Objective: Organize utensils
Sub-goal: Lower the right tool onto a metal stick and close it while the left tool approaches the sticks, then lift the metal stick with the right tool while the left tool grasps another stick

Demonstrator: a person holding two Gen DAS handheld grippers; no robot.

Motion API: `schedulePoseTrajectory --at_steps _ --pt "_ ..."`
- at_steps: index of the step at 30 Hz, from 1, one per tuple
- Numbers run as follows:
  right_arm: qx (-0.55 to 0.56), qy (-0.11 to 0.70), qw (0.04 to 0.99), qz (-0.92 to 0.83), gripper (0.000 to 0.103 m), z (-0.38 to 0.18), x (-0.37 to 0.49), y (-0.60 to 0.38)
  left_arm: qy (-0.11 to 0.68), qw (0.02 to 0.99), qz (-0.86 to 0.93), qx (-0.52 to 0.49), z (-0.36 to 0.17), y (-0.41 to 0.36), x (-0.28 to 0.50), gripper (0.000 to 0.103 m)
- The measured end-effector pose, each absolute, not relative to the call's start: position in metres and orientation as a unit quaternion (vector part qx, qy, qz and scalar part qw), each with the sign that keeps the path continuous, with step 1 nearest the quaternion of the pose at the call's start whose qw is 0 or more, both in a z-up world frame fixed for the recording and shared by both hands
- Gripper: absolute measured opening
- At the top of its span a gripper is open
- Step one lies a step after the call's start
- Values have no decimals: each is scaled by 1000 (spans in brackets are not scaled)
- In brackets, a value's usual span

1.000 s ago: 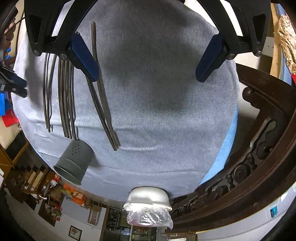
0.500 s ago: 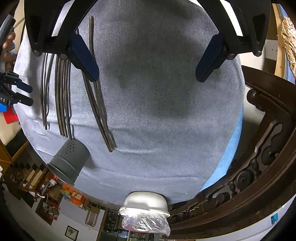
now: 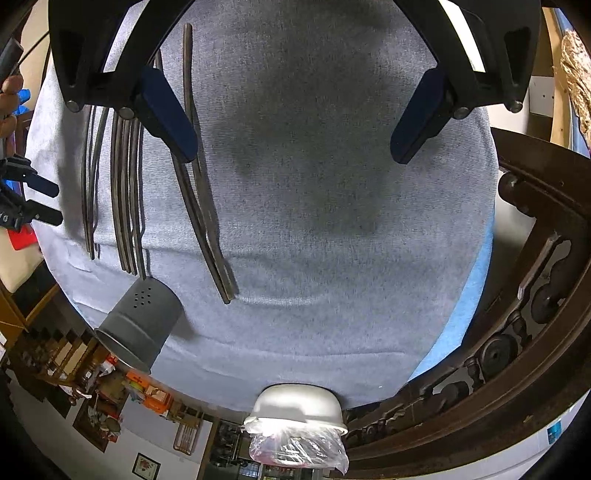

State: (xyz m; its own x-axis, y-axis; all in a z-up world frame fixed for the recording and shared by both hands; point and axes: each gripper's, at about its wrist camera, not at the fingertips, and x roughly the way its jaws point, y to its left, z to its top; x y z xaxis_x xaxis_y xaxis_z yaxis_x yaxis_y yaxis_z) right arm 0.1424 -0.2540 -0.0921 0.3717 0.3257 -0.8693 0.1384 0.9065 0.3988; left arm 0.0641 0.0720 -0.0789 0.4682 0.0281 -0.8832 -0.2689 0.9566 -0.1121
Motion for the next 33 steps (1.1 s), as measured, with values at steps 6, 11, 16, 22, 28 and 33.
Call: schedulePoseTrajectory --at_steps 6,11,16,22,28,33 --pt "189 605 772 55 62 -108 153 -249 507 850 84 -120 -80 72 65 103" --pt "176 620 762 60 62 -108 164 -240 508 848 82 -125 -82 74 66 103" --pt "138 636 757 59 35 -108 169 -227 507 848 79 -131 -83 75 67 103" --pt "89 655 748 53 17 -106 179 -213 504 850 68 -135 -83 75 66 103" --pt "13 661 748 64 10 -103 194 -179 512 848 65 -123 -81 71 73 103" --pt "-12 666 741 87 8 -98 197 -177 534 835 71 -111 -77 67 90 103"
